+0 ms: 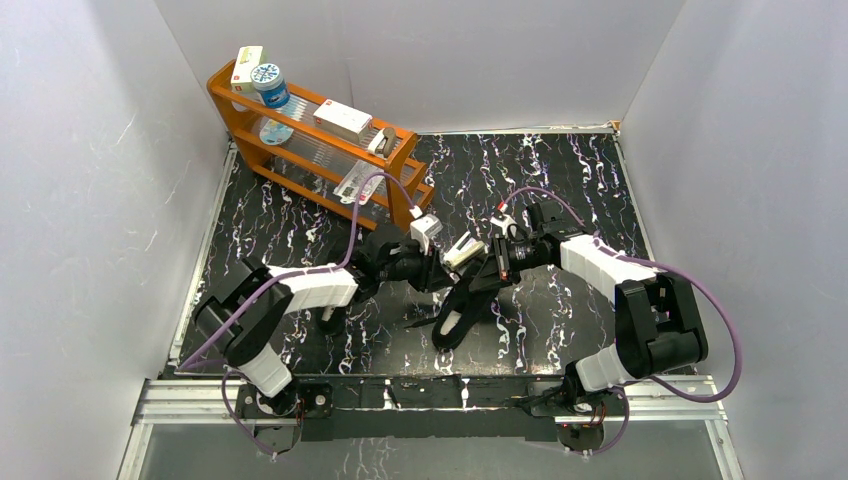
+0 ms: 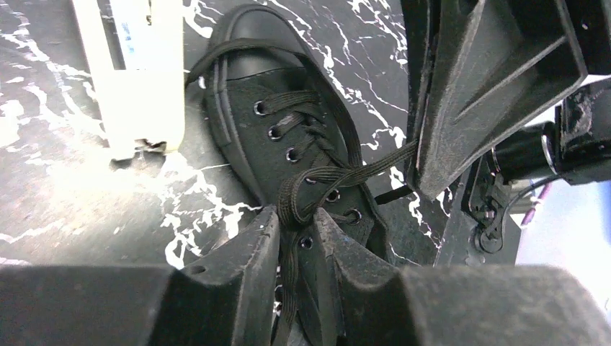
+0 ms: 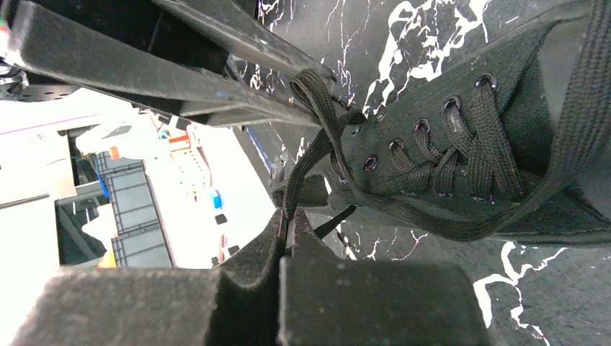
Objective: Tie the shoes
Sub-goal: Cross the shoelace with the shoelace.
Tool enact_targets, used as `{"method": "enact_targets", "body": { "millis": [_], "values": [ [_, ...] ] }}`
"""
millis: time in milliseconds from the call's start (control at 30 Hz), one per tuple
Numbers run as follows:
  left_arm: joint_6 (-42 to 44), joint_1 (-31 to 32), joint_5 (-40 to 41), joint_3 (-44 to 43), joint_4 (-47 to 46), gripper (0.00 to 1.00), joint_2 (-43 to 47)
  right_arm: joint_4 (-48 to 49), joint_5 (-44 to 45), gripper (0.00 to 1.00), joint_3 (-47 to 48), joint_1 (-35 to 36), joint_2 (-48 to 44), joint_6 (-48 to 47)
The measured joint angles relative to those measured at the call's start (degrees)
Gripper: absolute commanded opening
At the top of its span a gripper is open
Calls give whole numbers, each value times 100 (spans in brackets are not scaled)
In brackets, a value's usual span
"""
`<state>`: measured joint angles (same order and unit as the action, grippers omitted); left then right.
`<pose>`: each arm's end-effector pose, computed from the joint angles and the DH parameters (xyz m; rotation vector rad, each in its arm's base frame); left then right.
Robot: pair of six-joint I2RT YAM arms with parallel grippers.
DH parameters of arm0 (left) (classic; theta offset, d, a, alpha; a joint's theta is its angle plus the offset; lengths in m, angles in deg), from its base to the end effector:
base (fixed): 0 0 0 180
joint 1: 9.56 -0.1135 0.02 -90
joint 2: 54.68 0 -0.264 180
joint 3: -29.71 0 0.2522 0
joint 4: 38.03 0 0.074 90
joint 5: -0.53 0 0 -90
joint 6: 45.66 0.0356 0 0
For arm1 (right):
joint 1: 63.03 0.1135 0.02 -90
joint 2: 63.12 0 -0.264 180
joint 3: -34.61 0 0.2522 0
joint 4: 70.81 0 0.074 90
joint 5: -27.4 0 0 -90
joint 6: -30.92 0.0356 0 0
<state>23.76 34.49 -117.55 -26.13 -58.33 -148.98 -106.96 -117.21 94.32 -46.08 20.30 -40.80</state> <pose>0.2309 -0.2467 0.1870 0.7653 1.8939 -1.2032 0.2481 0.1059 0.1925 -0.3257 2.5610 1.4665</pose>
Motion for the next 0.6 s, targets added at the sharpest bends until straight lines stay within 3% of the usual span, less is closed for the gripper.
{"method": "enact_targets", "body": {
  "millis": [267,600],
  "values": [
    [-114,9,415,199,450,31,774,-101,22,0,0,-155,0,-22],
    [-656,562,627,33,546,31,752,-531,372,0,337,-162,157,-98]
  ]
}}
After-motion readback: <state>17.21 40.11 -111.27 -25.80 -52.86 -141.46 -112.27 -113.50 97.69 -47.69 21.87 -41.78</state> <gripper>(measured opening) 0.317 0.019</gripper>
